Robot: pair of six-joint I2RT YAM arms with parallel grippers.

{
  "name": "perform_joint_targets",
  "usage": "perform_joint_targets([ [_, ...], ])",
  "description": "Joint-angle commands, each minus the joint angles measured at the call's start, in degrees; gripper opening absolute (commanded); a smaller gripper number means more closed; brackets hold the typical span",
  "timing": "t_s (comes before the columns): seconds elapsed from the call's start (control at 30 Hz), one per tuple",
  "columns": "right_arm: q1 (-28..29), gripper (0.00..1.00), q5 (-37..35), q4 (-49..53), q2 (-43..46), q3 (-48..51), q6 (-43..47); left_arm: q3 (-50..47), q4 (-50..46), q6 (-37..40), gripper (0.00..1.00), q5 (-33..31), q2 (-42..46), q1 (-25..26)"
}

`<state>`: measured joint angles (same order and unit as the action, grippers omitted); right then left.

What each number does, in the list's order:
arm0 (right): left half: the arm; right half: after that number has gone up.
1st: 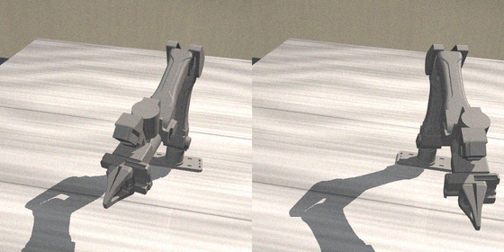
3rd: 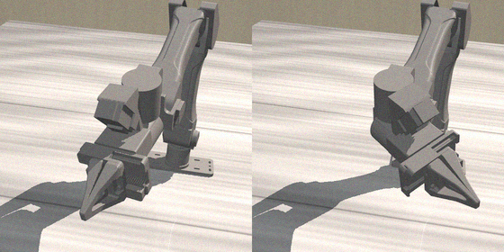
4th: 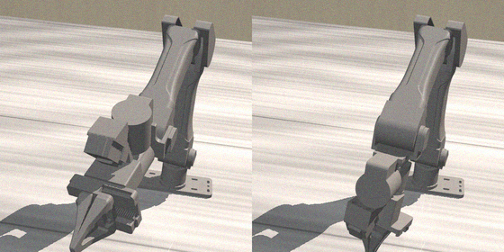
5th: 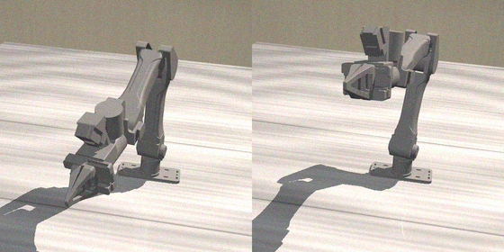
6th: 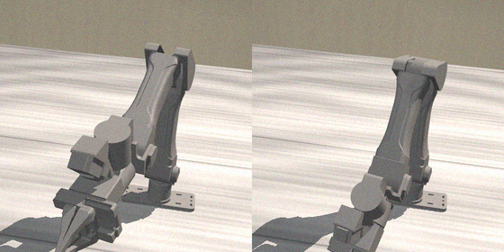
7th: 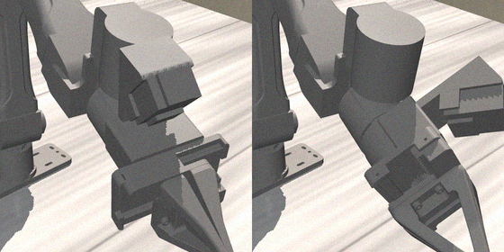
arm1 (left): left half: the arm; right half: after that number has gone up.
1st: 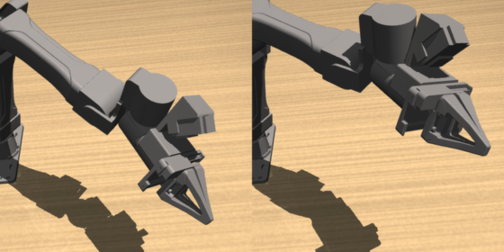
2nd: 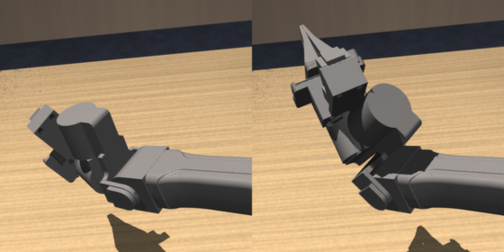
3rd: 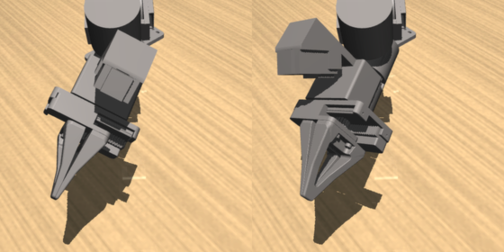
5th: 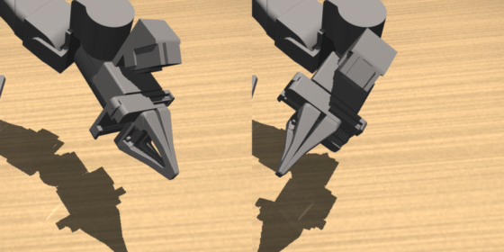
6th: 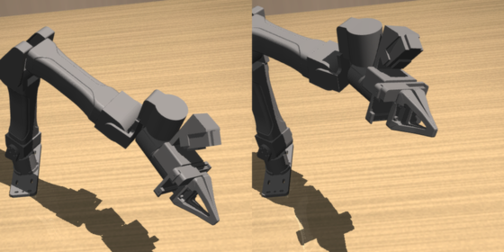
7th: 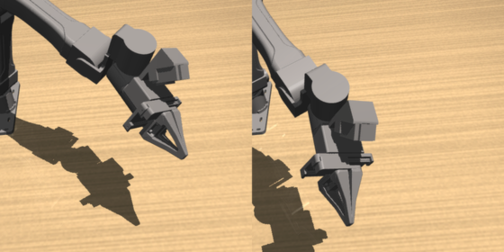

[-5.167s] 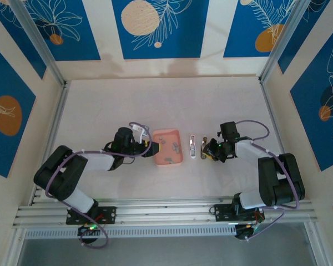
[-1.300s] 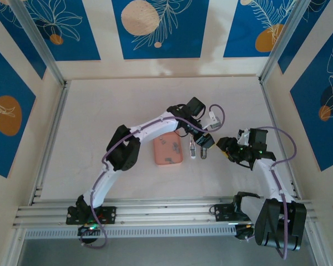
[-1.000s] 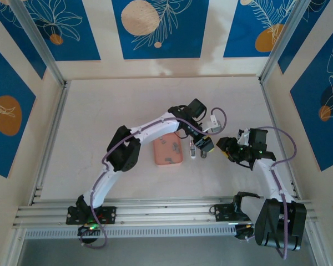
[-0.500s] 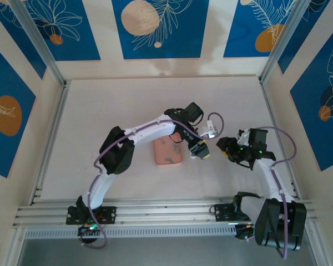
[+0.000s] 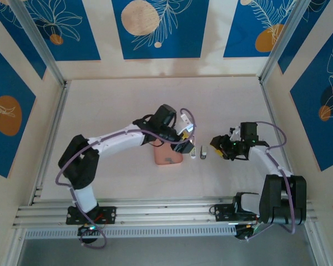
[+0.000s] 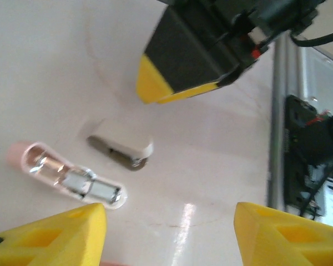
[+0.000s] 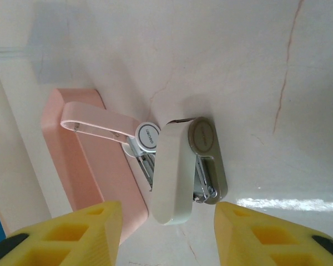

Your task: Load the staples into the stapler

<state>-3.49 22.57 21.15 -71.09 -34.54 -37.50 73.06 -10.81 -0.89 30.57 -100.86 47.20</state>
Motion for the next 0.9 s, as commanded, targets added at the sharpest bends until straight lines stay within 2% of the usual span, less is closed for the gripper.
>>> perform_joint_targets([
  [0.0, 1.9, 0.47, 1.5, 0.3, -2.5, -2.3, 1.4, -6.4, 10.0, -4.6, 0.62, -5.0, 3.4, -0.5],
  [0.23, 4.9, 0.44, 0.3, 1.8, -6.5, -2.8, 1.4, -14.6, 16.0, -7.0, 0.62, -12.1, 6.5, -0.9],
  [0.87, 7.0, 0.26, -3.0, 5.9, -9.2, -2.8, 1.5, -16.4, 16.6, -6.6, 0.62, -12.8, 6.7, -1.2],
])
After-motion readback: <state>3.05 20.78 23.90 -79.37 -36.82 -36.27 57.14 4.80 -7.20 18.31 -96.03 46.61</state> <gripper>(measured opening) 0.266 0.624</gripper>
